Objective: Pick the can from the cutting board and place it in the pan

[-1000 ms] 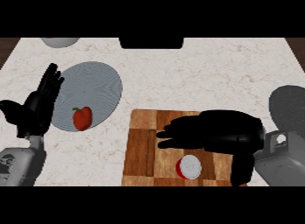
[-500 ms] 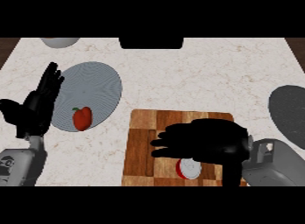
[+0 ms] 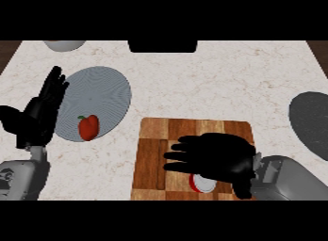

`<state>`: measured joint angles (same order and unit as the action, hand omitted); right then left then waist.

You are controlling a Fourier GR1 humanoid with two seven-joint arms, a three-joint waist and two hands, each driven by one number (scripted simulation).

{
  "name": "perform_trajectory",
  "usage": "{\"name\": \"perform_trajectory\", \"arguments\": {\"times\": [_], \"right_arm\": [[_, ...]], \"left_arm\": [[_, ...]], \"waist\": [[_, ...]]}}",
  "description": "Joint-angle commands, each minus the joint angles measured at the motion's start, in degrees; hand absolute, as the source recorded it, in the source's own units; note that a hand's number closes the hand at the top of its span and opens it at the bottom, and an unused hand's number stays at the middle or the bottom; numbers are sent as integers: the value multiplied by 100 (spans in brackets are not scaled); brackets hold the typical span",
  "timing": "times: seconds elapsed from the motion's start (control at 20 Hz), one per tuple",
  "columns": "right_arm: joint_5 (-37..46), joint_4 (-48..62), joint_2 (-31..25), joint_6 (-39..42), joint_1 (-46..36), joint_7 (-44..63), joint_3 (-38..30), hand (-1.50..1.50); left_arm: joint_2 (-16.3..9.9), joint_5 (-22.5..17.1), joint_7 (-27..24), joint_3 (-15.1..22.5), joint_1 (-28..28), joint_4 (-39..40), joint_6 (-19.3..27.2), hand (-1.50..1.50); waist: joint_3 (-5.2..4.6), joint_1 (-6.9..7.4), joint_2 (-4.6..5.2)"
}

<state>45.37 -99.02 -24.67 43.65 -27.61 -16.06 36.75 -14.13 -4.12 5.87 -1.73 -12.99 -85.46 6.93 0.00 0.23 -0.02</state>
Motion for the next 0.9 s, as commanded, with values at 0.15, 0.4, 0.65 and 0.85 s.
{"name": "perform_trajectory", "arguments": {"times": [0.15, 0.4, 0.65, 0.85], "right_arm": [[440, 160, 43, 248, 32, -475, -59, -150], [1070, 193, 570, -86, 405, -98, 417, -150], [1446, 927, 590, -252, 204, -451, 456, -150], [1688, 1289, 693, -320, 103, -761, 305, -150]], "left_arm": [[67, 104, -266, -175, -196, 408, -126, 0], [247, 196, -249, -61, 185, 92, -128, 0], [153, 205, 63, -254, -364, 338, -113, 0], [239, 230, 145, -192, 10, -214, -123, 0]], "waist": [[-1, -24, 5], [-1, -17, 0], [0, -23, 7], [1, 4, 0]]}}
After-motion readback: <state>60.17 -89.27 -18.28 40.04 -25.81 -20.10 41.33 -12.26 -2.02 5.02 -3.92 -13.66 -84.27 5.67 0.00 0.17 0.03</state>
